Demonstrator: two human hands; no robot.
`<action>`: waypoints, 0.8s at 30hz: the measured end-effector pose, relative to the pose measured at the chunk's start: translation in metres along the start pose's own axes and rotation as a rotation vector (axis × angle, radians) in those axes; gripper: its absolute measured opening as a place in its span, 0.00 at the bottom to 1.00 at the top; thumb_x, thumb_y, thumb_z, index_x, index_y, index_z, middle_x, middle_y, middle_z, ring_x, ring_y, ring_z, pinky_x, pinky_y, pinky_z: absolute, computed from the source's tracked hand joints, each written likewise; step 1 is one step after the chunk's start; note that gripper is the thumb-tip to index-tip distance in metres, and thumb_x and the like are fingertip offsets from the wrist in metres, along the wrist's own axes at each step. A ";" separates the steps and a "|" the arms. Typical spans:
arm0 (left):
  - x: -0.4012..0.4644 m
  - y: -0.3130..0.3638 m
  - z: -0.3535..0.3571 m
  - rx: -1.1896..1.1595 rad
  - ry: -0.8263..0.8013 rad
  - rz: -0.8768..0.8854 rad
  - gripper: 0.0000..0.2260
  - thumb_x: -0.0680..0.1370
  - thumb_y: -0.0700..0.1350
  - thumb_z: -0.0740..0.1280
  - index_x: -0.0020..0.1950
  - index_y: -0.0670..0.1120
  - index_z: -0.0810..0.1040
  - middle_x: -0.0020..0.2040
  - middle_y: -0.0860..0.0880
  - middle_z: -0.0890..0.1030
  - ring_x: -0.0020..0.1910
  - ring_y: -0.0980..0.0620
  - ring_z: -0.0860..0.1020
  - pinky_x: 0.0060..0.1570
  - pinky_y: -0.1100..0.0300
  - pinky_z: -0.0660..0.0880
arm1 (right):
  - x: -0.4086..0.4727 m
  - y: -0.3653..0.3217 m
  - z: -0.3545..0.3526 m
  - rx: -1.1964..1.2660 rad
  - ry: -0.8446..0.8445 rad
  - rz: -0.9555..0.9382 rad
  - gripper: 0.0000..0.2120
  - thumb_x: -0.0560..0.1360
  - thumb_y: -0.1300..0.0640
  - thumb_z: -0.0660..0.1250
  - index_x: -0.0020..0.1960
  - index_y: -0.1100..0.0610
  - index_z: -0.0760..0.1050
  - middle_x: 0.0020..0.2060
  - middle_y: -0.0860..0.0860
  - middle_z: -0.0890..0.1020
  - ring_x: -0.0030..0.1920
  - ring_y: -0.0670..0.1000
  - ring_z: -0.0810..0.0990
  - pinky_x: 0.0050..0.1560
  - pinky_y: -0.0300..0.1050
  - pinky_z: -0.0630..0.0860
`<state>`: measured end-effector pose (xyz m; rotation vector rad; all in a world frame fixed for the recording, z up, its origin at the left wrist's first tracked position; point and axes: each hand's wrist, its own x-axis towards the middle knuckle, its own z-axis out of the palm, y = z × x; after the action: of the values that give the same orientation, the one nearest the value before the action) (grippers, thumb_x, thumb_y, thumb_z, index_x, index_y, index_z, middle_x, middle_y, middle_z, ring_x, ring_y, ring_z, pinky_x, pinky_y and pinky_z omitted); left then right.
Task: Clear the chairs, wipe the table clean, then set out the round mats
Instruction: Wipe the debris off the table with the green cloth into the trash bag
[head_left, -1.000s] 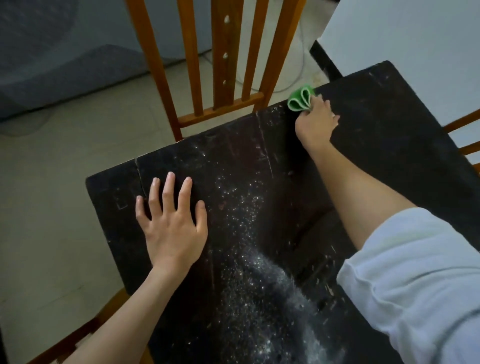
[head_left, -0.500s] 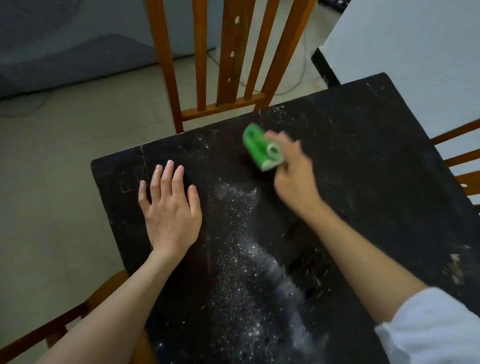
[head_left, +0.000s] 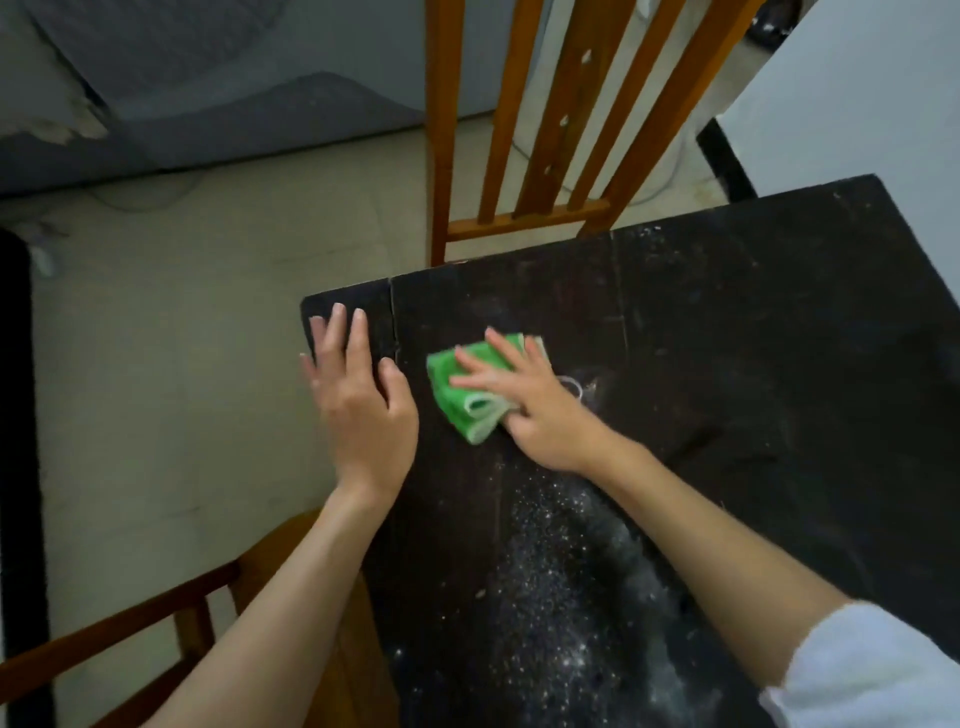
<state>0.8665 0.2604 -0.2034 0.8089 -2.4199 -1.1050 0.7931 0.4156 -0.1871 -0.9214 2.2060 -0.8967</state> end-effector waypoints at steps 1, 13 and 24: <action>0.004 -0.007 -0.007 0.095 0.003 -0.037 0.24 0.79 0.44 0.55 0.74 0.41 0.59 0.76 0.45 0.57 0.76 0.49 0.50 0.73 0.51 0.42 | -0.021 -0.001 0.007 0.070 -0.060 -0.010 0.30 0.72 0.72 0.54 0.66 0.45 0.69 0.72 0.42 0.61 0.75 0.45 0.44 0.73 0.48 0.32; 0.015 -0.044 -0.040 -0.550 -0.363 -0.570 0.21 0.83 0.45 0.50 0.77 0.53 0.54 0.73 0.52 0.65 0.70 0.51 0.66 0.68 0.54 0.65 | 0.095 -0.038 0.002 -0.174 0.246 0.222 0.32 0.71 0.70 0.54 0.71 0.47 0.63 0.75 0.47 0.55 0.76 0.54 0.43 0.70 0.52 0.30; 0.006 -0.046 -0.047 -0.313 -0.418 -0.435 0.22 0.83 0.49 0.52 0.77 0.49 0.55 0.75 0.50 0.62 0.73 0.53 0.61 0.73 0.51 0.58 | -0.047 -0.058 0.024 0.173 -0.127 0.039 0.21 0.68 0.66 0.55 0.55 0.53 0.78 0.59 0.46 0.78 0.68 0.44 0.67 0.74 0.40 0.51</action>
<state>0.9030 0.2056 -0.2086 1.1159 -2.3398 -1.9323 0.8594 0.4123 -0.1463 -0.8267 1.9978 -0.9665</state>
